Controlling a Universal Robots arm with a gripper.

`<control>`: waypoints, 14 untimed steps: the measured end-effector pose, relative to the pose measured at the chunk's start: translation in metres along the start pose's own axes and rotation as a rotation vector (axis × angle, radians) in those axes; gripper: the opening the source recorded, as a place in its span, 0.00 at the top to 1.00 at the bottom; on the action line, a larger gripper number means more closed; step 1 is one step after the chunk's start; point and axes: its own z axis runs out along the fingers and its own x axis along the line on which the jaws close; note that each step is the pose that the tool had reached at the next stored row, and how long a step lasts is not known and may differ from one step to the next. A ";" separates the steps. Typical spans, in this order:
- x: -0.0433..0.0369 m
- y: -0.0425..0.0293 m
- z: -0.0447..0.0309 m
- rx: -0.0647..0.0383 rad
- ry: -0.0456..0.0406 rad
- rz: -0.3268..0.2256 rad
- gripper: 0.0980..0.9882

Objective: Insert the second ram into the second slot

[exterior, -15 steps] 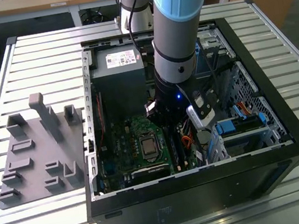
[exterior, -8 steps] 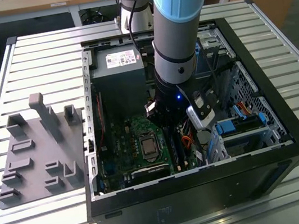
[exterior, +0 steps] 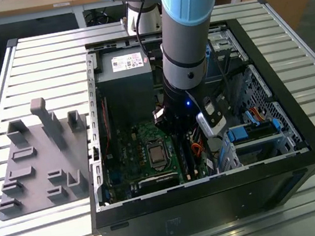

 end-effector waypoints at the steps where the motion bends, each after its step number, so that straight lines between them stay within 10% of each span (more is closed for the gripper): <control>1: 0.0000 0.0000 0.0008 0.000 0.0000 0.000 0.96; 14: -0.0001 0.0000 0.0019 0.000 -0.0001 0.001 0.87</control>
